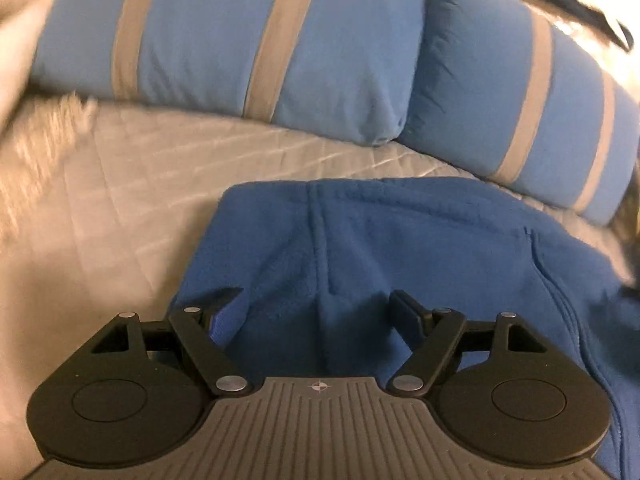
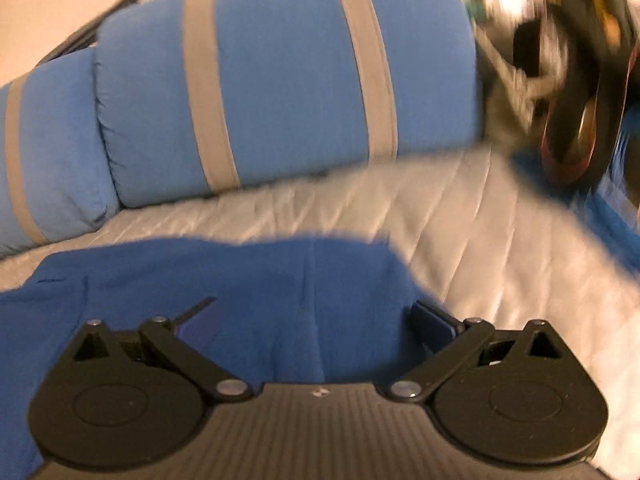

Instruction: Fold clothes

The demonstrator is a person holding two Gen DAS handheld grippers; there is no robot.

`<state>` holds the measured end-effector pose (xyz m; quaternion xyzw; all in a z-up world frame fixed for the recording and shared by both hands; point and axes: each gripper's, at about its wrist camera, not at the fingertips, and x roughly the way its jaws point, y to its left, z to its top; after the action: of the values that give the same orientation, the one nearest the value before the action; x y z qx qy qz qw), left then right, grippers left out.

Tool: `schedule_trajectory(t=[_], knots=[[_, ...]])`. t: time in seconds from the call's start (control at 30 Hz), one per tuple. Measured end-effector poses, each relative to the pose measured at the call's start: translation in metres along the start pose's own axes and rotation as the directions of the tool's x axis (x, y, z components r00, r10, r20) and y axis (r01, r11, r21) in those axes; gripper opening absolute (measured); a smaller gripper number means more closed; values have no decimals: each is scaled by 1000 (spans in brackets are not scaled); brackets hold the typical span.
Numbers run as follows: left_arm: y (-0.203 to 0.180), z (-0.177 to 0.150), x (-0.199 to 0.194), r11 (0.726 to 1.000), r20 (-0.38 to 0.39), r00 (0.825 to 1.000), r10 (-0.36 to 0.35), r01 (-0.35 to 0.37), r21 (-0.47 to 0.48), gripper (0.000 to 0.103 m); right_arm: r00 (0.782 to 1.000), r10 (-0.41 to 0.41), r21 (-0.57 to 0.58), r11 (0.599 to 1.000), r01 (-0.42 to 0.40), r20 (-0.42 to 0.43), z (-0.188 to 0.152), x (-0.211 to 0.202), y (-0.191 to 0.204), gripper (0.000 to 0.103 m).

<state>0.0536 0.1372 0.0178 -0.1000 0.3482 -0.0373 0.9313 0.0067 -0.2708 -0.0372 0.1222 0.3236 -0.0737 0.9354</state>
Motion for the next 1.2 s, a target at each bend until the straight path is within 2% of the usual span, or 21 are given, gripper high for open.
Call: schedule_trajectory(t=[0.07, 0.2, 0.33, 0.47, 0.53, 0.6, 0.67, 0.77, 0.9, 1.07, 1.2], knots=[[8, -2, 7, 999, -18, 999, -29, 28, -41, 77, 999, 21, 16, 1000, -21, -26, -6, 7, -4, 103], [3, -3, 6, 1000, -20, 1000, -7, 7, -11, 78, 996, 15, 5, 1000, -15, -83, -4, 16, -4, 103], [7, 2, 2, 999, -35, 999, -27, 26, -24, 82, 995, -8, -23, 1000, 6, -98, -1, 18, 3, 103], [4, 10, -5, 1000, -55, 998, -16, 15, -20, 82, 994, 8, -2, 1000, -8, -109, 6, 14, 0, 103], [5, 16, -16, 999, -46, 998, -37, 36, -19, 82, 992, 22, 7, 1000, -21, -122, 13, 12, -2, 103], [8, 23, -29, 998, -18, 998, -60, 60, -7, 82, 994, 48, 16, 999, -47, -100, 23, 6, -9, 103], [13, 31, -42, 998, 18, 998, -62, 62, 12, 82, 996, 33, -2, 999, -33, -77, 37, 1, -17, 103], [27, 40, -52, 998, 50, 997, -56, 56, 10, 83, 995, -1, -21, 1000, -1, -99, 52, 1, -31, 103], [50, 46, -46, 997, -13, 998, -67, 66, -26, 83, 972, -13, 18, 1000, 17, -233, 58, 13, -58, 103], [79, 44, -27, 990, -127, 985, -116, 105, -92, 83, 937, 126, 184, 980, -68, -325, 51, 25, -89, 103], [105, 34, -6, 973, -231, 958, -168, 125, -192, 82, 893, 247, 321, 939, -124, -376, 46, 35, -114, 103]])
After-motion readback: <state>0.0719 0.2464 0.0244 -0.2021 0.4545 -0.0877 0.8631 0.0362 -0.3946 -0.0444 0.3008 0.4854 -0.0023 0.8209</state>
